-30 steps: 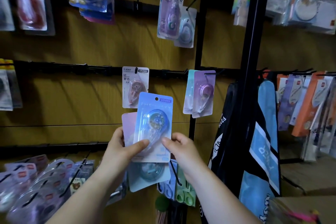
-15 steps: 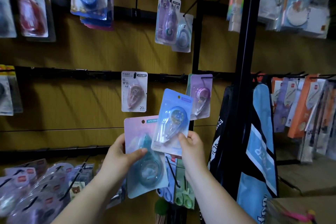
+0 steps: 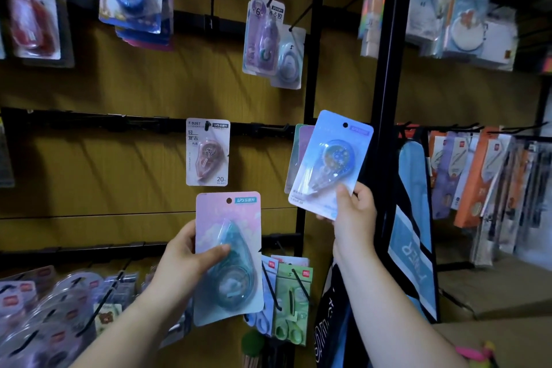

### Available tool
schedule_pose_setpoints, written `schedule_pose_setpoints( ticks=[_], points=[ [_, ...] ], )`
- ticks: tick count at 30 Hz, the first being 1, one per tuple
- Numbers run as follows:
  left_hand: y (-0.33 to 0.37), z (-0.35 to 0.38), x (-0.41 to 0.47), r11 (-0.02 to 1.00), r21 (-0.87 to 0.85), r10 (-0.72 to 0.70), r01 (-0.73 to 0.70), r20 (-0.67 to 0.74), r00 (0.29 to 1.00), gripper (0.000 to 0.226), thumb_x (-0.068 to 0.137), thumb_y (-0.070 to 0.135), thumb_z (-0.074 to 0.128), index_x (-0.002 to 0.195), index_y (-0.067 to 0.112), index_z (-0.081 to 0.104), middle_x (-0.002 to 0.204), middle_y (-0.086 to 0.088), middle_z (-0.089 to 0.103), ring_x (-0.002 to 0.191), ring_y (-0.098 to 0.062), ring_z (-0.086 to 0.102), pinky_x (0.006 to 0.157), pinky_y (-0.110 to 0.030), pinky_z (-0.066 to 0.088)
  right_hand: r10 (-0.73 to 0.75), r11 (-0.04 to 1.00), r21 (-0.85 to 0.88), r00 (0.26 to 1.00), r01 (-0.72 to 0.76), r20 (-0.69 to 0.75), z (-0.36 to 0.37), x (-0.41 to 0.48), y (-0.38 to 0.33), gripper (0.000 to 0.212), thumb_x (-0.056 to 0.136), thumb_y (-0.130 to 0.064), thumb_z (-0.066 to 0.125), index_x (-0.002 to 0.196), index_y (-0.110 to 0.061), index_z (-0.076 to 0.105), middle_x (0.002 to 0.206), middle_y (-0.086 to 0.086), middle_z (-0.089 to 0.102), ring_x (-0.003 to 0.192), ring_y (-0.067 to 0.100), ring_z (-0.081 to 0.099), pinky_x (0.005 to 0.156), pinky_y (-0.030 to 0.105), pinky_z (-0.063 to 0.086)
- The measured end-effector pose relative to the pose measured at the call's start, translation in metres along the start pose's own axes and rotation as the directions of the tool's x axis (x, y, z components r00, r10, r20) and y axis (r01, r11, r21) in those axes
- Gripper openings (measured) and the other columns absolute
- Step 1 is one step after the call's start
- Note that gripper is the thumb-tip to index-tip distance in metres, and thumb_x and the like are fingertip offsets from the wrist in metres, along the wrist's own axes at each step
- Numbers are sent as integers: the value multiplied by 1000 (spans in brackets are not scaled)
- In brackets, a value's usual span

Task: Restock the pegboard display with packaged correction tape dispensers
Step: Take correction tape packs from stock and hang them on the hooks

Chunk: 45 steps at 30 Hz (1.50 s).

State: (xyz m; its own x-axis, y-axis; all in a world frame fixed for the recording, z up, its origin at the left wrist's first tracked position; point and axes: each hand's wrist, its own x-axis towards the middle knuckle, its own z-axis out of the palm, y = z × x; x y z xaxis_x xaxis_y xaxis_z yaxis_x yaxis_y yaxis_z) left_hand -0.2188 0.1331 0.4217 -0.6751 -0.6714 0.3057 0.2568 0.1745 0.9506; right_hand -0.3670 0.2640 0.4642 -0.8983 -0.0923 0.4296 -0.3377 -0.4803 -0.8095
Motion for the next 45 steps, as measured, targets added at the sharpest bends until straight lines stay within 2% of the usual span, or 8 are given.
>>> schedule_pose_setpoints(
  ticks=[6,14,18,24,30,34,38,45],
  points=[
    [1,0,-1,1000,-7,-1,1,6,1000,25,79,2,62,89,25,56,97,-8,66,87,-31,64,66,-37,52,90,996,0,996,-90,-3,6,9,0,10,94,-9,41,101,-9,49,84,4,57,62,16,55,35,13,44],
    [4,-3,0,1000,9,7,-7,9,1000,25,80,4,62,87,26,56,96,-5,65,90,-31,63,79,-46,52,157,987,-28,987,-158,-22,18,22,11,18,94,-10,43,110,-10,51,79,2,56,55,16,53,33,12,42],
    [4,-8,2,1000,-14,15,-15,13,1000,26,79,1,61,89,24,57,95,-7,67,89,-33,64,83,-49,52,207,971,-113,978,-209,-28,28,37,17,25,94,-12,44,117,-6,52,97,8,57,63,16,55,36,14,45],
    [1,-15,7,998,-61,25,-25,-7,1000,29,78,-5,61,90,21,57,96,-11,68,90,-37,64,86,-53,50,266,942,-212,964,-259,7,30,40,20,33,94,-11,40,127,-3,43,122,14,53,111,33,56,80,36,53],
    [3,-2,8,993,-105,56,-54,12,998,27,77,-6,61,88,19,57,86,-6,69,74,-23,68,67,-36,55,351,874,-370,936,-314,35,21,15,49,63,91,-32,45,144,-16,14,119,6,43,108,26,49,104,49,40],
    [10,8,11,985,-150,89,-84,28,996,28,77,-7,60,88,19,57,85,-5,69,74,-23,67,65,-35,55,432,874,-364,858,-322,278,19,-12,48,46,95,-36,39,133,-11,38,116,7,53,101,24,56,93,39,46],
    [16,13,11,980,-160,125,-118,35,992,29,76,-6,61,88,20,57,85,-4,70,77,-24,66,70,-37,54,345,935,-263,770,-236,536,20,-33,33,29,96,-33,37,94,-22,63,96,0,68,86,14,63,69,20,50],
    [18,22,11,985,-100,153,-141,121,981,28,77,-1,62,94,19,56,76,4,71,65,-5,69,52,-17,53,97,980,-196,914,-20,394,25,-26,15,24,92,-12,48,78,8,54,72,23,50,77,21,45,67,34,34]
  ],
)
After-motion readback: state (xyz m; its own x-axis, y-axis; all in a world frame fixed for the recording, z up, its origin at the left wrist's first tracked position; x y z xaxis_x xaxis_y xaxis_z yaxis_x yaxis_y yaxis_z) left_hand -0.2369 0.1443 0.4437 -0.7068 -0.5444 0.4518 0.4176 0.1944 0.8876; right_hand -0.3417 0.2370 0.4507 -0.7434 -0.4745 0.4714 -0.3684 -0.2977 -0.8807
